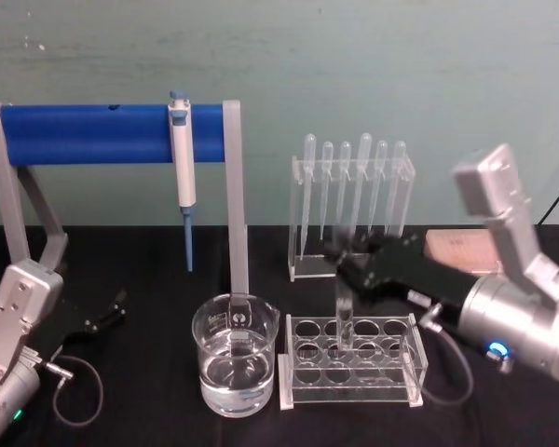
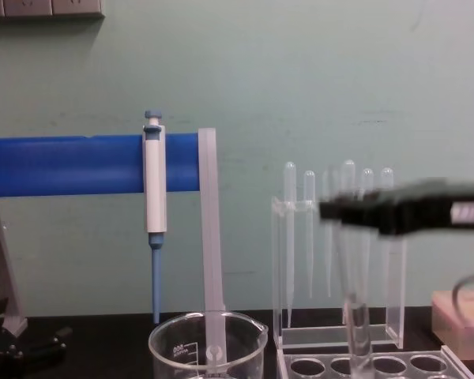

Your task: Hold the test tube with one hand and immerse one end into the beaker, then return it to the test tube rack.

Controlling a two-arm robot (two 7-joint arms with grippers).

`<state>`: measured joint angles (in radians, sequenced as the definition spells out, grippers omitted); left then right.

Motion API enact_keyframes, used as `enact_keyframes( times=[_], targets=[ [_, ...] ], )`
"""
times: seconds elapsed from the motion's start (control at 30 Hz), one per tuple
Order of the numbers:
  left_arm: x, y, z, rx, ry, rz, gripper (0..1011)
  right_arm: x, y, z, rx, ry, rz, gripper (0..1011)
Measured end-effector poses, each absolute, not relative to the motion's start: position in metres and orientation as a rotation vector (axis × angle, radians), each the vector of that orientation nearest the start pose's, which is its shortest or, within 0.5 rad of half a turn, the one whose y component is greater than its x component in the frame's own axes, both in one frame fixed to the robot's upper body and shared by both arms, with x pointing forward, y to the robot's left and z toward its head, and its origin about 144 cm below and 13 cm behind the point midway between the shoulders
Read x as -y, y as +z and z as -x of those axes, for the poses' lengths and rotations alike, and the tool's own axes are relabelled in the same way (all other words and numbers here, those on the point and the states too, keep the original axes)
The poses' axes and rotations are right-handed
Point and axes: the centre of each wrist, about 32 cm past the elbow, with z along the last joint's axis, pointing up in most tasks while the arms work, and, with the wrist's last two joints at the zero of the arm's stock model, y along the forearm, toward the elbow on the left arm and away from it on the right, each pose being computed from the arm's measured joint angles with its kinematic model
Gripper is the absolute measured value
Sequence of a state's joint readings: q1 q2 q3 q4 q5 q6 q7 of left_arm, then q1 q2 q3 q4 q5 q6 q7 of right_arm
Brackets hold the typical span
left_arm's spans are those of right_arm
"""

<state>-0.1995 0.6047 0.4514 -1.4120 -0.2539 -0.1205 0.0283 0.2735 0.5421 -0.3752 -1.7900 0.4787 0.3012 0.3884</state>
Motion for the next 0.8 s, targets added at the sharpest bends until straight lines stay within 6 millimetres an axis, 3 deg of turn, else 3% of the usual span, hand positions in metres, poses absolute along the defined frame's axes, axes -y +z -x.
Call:
enact_keyframes(
  times=[0.3, 0.8],
  targets=[
    [-0.31, 1.14, -0.489, 0.285, 1.248, -0.305, 1000, 0.255, 1.291, -0.478, 0.099, -0.824, 0.003, 224],
    [-0.31, 1.14, -0.489, 0.285, 1.248, -0.305, 1000, 0.257, 1.292, -0.477, 0.103, -0.827, -0.006, 224]
  ],
)
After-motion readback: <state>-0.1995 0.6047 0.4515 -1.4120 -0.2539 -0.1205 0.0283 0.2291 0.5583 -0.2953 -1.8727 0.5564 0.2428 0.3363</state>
